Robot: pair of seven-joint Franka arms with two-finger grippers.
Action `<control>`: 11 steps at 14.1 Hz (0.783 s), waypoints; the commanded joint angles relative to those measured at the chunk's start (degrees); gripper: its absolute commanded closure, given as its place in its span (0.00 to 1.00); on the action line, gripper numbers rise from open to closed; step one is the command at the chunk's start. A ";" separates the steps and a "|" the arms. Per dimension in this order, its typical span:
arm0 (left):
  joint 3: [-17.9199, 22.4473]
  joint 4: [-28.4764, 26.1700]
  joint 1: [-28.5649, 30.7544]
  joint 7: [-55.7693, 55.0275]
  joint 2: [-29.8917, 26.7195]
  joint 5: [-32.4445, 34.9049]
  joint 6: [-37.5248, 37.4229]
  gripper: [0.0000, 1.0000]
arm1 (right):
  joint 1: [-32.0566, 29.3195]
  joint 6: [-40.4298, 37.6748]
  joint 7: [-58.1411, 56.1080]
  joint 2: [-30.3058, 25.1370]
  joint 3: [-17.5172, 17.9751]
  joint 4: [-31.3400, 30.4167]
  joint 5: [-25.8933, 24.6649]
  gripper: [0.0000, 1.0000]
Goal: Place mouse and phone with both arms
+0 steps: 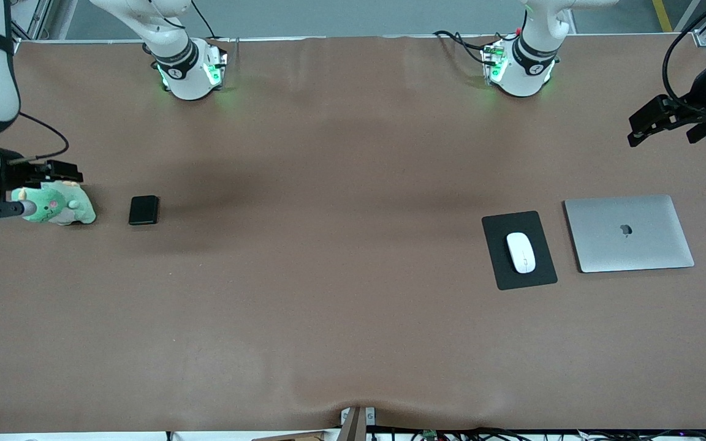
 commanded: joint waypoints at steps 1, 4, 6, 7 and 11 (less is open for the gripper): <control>0.12 -0.57 0.38 1.10 -0.90 -1.03 0.20 0.00 | 2.51 -4.63 -0.79 -0.41 0.19 4.97 0.49 0.00; 0.12 -0.57 0.38 1.10 -1.16 -1.03 0.20 0.00 | 4.03 -8.25 -0.09 0.98 -0.16 12.18 -1.00 0.00; 0.12 -0.04 0.38 1.10 -0.73 -1.21 0.29 0.00 | 2.97 -11.49 -0.79 1.26 -0.43 14.48 -1.00 0.00; 0.04 0.13 0.38 1.10 -0.72 -1.38 0.29 0.00 | 2.53 -11.77 -0.79 1.00 -0.51 15.19 -0.48 0.00; -0.23 0.05 0.20 1.19 -0.72 -1.30 0.20 0.00 | 2.88 -17.63 -0.61 0.55 0.10 20.36 0.40 0.00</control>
